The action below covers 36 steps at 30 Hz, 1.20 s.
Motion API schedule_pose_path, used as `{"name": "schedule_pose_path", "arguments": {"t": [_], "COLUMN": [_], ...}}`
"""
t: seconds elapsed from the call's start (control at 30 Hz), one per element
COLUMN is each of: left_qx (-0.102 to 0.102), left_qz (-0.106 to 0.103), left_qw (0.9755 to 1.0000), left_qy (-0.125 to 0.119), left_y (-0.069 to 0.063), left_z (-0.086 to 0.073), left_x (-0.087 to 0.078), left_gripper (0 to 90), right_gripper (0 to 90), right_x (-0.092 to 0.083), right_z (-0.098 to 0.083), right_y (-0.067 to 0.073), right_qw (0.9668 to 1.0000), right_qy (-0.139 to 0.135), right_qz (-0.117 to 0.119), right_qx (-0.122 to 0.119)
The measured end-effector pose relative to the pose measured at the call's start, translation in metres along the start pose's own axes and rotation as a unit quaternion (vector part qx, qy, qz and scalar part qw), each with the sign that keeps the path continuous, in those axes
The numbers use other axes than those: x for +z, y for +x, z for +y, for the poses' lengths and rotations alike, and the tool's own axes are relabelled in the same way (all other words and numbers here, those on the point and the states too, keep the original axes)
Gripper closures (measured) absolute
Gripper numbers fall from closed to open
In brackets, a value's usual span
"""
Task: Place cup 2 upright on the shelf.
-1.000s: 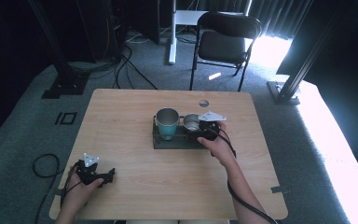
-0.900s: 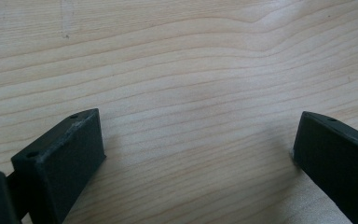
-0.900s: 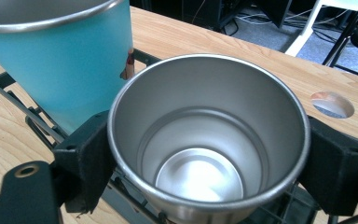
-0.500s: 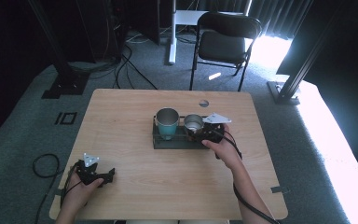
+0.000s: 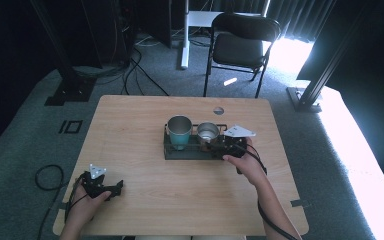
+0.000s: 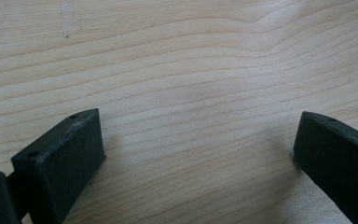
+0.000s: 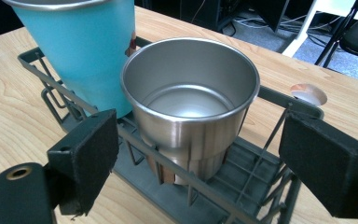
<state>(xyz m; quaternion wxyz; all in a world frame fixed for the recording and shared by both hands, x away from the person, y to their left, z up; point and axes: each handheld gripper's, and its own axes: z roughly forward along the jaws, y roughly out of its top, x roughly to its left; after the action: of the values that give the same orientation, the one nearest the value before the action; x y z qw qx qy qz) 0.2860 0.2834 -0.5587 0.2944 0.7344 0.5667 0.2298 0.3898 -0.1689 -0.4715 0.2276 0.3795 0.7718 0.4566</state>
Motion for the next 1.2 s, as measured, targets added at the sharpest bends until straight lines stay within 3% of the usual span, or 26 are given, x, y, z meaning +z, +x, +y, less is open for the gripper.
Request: {"name": "schedule_pose_path", "arguments": {"t": [0.7,1.2], "left_qx": [0.000,0.000], "left_qz": [0.000,0.000], "left_qw": [1.0000,1.0000], "left_qy": [0.000,0.000], "left_y": [0.000,0.000], "left_z": [0.000,0.000], "left_x": [0.000,0.000], "left_gripper": [2.7,2.7], "right_gripper": [11.8,11.8], "right_x": [-0.030,-0.052], "right_z": [-0.021,-0.054], "right_y": [-0.019,-0.032], "right_qw": [0.9995,0.9976], "right_qy": [0.003,0.011], "right_qz": [-0.028,-0.056], "right_qx": [0.012,0.039]}}
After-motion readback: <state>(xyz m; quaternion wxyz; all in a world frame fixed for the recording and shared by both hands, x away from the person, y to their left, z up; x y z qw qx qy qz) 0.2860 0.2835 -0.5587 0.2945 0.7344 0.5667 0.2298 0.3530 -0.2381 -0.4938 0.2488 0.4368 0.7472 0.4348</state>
